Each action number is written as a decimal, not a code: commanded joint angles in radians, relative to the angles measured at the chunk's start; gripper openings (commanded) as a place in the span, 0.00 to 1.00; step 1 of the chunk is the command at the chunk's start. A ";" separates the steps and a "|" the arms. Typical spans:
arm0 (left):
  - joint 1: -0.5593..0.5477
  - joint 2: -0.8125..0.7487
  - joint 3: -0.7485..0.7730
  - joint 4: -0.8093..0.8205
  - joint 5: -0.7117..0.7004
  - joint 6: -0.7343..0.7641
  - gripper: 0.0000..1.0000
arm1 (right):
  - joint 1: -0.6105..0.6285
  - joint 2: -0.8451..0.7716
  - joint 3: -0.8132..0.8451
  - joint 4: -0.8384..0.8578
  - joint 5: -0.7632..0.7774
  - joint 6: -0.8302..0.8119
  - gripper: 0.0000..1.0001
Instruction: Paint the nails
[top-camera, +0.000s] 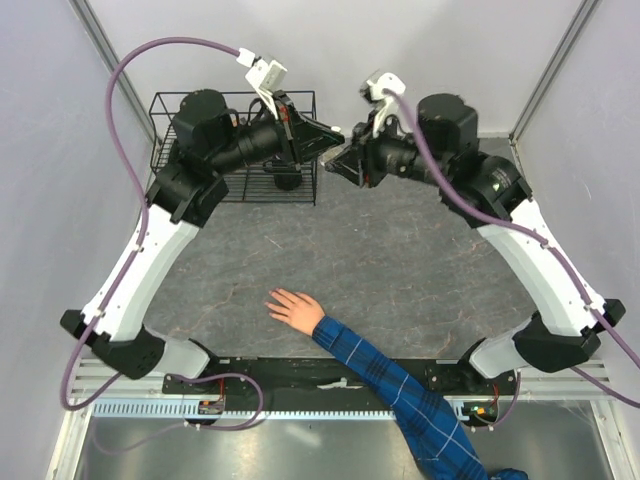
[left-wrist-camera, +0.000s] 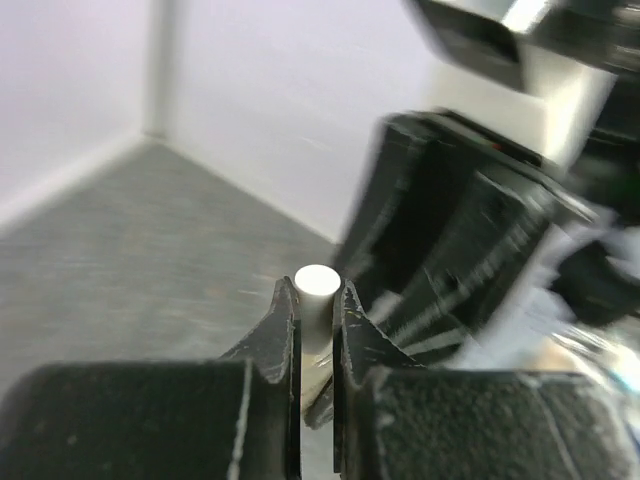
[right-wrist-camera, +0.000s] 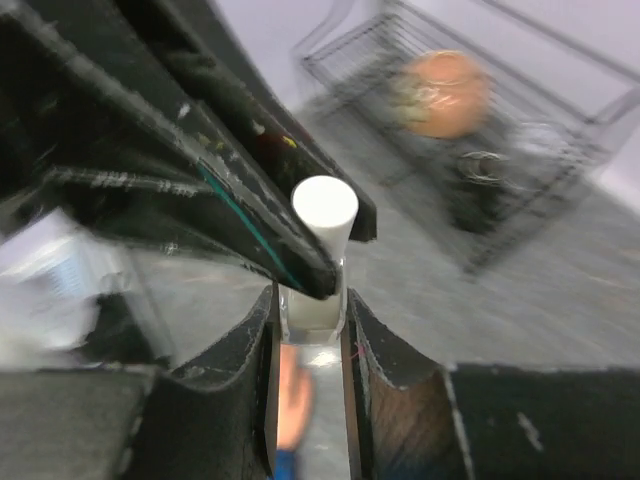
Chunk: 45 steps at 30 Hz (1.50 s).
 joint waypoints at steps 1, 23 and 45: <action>-0.200 -0.006 0.113 -0.197 -0.493 0.252 0.02 | 0.273 0.082 0.194 -0.156 0.823 -0.234 0.00; 0.142 0.022 0.216 -0.125 0.358 -0.187 0.81 | -0.042 -0.011 0.004 -0.104 -0.318 -0.208 0.00; 0.140 0.043 0.025 0.188 0.623 -0.383 0.64 | -0.119 0.015 -0.092 0.220 -0.678 0.120 0.00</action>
